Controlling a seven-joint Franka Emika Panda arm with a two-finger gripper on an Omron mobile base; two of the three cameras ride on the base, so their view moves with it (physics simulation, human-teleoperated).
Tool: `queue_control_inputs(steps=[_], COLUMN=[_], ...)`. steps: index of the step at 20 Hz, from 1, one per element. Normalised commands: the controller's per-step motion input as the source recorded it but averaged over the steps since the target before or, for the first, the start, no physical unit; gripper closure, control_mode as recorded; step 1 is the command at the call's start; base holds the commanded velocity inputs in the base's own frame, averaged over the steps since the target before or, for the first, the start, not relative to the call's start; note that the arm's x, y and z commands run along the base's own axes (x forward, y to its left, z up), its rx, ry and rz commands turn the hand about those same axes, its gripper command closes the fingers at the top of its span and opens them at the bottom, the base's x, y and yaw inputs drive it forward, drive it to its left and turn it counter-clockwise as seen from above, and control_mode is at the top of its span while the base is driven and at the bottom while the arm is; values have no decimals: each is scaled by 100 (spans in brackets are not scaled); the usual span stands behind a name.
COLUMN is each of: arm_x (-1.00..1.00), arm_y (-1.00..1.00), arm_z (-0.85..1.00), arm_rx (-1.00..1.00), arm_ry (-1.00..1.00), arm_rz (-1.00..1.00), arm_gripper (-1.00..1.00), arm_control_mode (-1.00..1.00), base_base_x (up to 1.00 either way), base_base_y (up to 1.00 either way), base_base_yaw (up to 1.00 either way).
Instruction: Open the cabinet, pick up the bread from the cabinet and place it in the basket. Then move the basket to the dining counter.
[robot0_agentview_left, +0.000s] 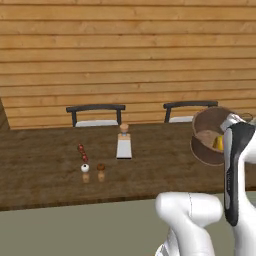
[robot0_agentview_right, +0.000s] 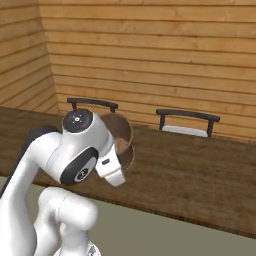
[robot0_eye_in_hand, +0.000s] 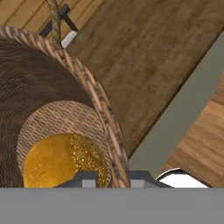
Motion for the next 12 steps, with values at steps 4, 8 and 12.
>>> queue_control_inputs(steps=[4, 8, 12], arm_x=[100, 92, 35], arm_y=[-22, -29, -32], arm_z=[-46, -52, -35], arm_rx=[0, 0, 2], arm_ry=[40, 16, -5], arm_rz=[0, 0, 4], arm_gripper=[100, 100, 100], arm_control_mode=[-100, -100, -100], base_base_x=[0, 0, 0], base_base_y=[0, 0, 0], base_base_yaw=[0, 0, 0])
